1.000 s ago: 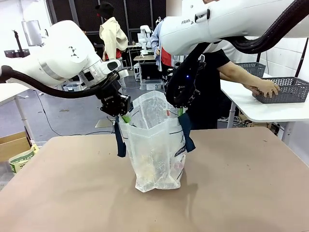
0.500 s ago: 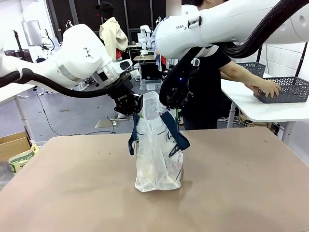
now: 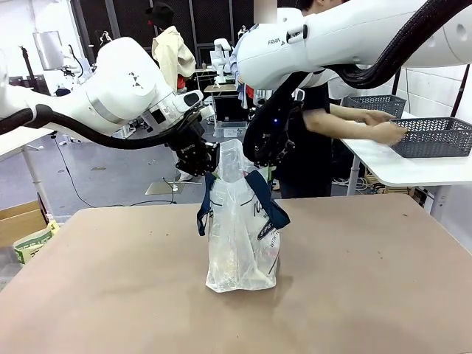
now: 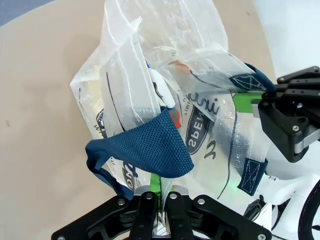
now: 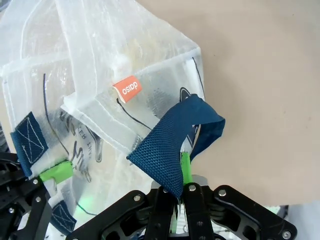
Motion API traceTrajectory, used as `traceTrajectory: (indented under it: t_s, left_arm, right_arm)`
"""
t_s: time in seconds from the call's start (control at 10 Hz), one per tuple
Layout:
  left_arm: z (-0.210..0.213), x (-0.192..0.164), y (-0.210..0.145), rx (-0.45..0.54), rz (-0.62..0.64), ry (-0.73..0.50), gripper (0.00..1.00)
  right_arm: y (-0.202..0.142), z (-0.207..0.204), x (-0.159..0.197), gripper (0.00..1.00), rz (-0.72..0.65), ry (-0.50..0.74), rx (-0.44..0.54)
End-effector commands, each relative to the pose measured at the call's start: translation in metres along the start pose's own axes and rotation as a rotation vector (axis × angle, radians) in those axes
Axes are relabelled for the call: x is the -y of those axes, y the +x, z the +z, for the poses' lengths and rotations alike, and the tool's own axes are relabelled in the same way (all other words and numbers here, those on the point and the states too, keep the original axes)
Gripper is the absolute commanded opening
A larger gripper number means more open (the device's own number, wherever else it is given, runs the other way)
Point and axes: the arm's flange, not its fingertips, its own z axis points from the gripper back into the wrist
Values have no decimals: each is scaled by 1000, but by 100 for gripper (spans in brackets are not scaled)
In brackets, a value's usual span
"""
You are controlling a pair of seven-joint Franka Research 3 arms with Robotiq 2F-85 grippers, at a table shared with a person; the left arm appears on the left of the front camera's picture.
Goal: Transfer purchased items from the store into the shopping bag.
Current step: Move the Reusable shopping bag to the right side of the table.
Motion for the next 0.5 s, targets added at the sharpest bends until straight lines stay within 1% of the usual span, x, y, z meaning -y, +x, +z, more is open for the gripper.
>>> traceTrajectory:
  t_s: [0.0,0.1,0.4]
  left_arm:
    - [1,4,-1,-12,-165,-81,0]
    - [2,6,-2,-13,-230,-120,0]
    - [-3,7,2,-3,-297,-186,0]
  right_arm:
    - [2,4,-2,0,-56,50,21]
    - [4,4,-5,0,-81,73,18]
    - [7,10,-17,0,-152,117,37]
